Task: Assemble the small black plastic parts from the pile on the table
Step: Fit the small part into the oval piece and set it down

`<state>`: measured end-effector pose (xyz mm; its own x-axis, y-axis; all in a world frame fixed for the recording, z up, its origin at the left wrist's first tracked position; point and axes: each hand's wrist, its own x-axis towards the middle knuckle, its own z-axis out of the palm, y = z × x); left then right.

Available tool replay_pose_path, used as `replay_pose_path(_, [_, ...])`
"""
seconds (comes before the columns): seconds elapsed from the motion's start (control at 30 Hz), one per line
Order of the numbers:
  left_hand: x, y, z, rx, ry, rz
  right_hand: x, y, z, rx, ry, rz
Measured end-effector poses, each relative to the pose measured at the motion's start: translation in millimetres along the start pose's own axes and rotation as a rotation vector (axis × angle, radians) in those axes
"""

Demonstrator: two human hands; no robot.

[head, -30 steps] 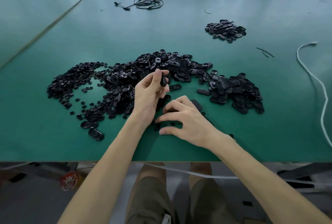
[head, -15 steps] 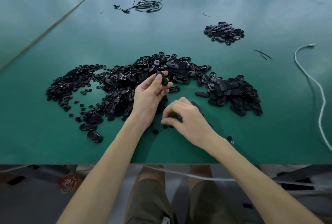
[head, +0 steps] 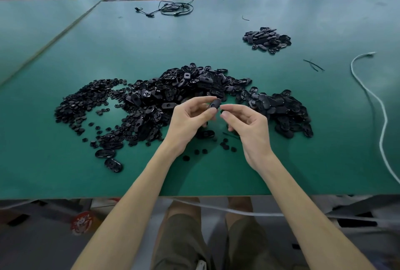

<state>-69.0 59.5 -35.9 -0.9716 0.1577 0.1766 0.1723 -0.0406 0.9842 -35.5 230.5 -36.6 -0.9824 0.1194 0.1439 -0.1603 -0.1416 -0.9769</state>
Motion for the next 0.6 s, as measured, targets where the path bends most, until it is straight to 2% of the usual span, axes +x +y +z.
replay_pose_path(0.6, [0.0,0.8,1.2,0.021,-0.034,0.003,1.2,2.4,-1.6,0.059,0.041,0.042])
